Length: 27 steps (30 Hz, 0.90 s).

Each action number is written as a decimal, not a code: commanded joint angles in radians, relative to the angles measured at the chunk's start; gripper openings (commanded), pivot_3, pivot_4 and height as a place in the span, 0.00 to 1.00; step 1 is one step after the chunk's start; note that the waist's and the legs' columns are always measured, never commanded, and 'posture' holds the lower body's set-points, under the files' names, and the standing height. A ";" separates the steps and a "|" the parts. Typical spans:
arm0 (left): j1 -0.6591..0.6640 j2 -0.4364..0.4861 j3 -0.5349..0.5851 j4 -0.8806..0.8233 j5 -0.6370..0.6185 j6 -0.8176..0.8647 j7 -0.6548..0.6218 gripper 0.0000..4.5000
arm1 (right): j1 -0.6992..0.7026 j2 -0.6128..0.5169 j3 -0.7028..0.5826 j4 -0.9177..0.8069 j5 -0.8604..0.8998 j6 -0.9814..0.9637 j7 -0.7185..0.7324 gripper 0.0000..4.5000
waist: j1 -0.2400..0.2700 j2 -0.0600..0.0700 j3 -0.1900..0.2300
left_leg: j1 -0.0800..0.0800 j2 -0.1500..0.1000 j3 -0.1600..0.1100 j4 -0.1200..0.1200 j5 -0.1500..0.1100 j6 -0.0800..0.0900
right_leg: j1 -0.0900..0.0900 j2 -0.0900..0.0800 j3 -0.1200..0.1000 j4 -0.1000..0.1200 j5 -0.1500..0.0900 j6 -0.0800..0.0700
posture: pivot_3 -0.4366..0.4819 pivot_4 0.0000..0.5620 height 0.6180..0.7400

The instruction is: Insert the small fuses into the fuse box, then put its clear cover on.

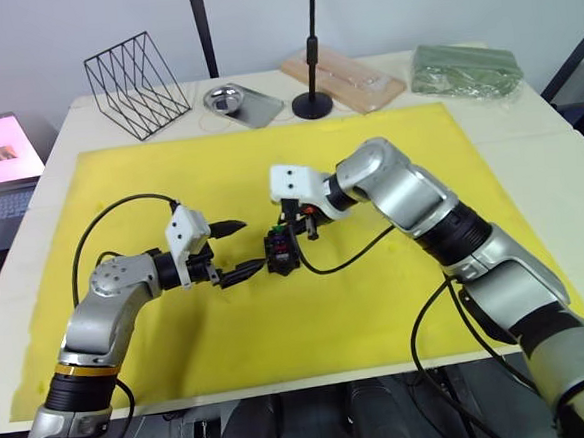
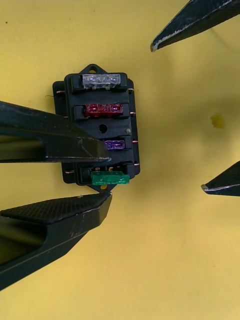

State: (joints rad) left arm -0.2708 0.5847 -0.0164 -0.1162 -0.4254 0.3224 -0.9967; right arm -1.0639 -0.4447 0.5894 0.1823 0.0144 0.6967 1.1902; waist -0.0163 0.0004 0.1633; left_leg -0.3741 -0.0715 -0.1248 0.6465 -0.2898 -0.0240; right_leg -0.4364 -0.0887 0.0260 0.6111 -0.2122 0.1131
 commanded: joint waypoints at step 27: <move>-0.025 0.004 0.010 -0.017 -0.001 -0.005 0.002 1.00 | 0.030 0.055 -0.114 -0.010 0.078 0.052 -0.055 0.01 | 0.000 0.000 0.000 | 0.000 0.000 0.000 0.000 0.000 0.000 | -0.001 0.000 0.000 0.001 0.000 0.000 | 0.48 0.27 1.00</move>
State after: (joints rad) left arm -0.2817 0.5833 -0.0166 -0.1162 -0.4238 0.3232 -0.9963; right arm -1.0314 -0.3949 0.4829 0.1793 0.0994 0.7653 1.1414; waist -0.0163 0.0004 0.1633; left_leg -0.3741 -0.0717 -0.1248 0.6465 -0.2897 -0.0242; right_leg -0.4369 -0.0891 0.0259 0.6120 -0.2122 0.1131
